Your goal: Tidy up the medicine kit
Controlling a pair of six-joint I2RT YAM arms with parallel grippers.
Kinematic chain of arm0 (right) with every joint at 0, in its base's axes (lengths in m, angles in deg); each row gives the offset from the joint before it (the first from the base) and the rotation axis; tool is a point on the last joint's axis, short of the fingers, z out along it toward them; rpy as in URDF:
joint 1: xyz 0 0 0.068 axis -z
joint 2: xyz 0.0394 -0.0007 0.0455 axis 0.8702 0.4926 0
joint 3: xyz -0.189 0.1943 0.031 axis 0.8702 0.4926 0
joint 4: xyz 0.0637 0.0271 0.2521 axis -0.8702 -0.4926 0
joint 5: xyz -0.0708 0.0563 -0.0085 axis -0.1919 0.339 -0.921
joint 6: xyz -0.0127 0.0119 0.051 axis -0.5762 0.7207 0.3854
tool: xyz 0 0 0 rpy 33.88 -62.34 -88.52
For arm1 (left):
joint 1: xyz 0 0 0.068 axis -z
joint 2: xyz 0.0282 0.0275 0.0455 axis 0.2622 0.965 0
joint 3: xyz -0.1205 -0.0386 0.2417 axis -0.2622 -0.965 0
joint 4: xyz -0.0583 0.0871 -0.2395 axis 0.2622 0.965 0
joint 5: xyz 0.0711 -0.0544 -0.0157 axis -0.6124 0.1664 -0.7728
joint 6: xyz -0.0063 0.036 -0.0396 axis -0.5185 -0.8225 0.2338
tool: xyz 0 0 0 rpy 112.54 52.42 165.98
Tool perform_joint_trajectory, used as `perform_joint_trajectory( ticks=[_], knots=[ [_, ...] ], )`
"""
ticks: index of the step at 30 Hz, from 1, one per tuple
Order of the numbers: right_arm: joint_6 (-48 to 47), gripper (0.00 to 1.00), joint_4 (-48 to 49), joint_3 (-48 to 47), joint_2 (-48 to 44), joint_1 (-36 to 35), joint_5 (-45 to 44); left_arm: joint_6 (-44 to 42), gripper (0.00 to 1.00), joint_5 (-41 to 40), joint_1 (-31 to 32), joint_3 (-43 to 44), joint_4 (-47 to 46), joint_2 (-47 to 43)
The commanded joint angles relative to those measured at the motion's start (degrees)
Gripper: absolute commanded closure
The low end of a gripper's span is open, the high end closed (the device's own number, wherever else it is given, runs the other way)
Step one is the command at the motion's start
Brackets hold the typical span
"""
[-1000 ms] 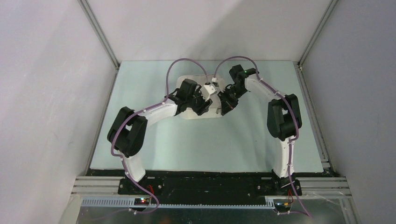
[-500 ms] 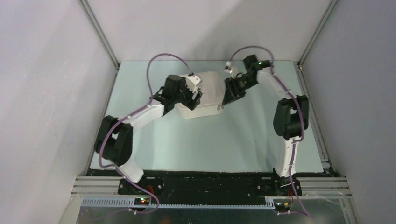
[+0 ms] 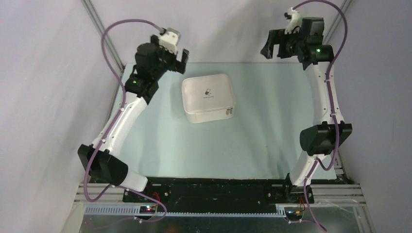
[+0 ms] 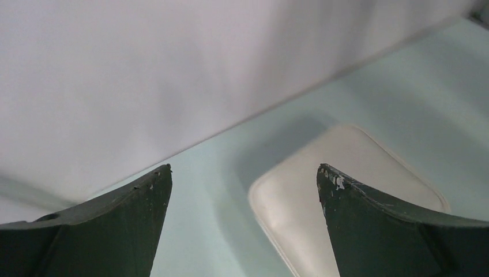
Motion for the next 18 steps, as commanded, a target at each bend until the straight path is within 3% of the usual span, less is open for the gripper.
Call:
perform_joint_trajectory(
  ticks=[1,3,6,9,14,18],
  knots=[
    [11.31,0.01,7.7,1.79,-5.78,0.03,-22.46,8.93,0.0,-17.5,-2.42,5.3,2.12,-2.25],
    [12.99,0.01,9.71,6.12,-8.66,-0.19,-27.87,17.9,0.0,-25.22,-3.97,2.28,2.54,-2.96],
    [12.83,0.01,13.32,14.71,-11.6,-2.02,-35.62,24.27,0.0,-22.03,-7.78,-4.03,3.1,-4.19],
    [11.27,0.01,13.01,16.6,-11.95,-3.82,-40.1,21.27,0.0,-19.66,-8.46,-4.91,3.02,-4.5],
    [9.52,0.01,15.3,16.93,-12.03,-5.54,-39.48,18.03,0.0,-27.48,-8.57,-3.61,2.93,-3.28],
    [10.24,0.01,15.14,17.21,-11.61,-6.13,-39.45,16.47,0.0,-25.86,-8.51,-6.74,2.81,-4.05]
  ],
)
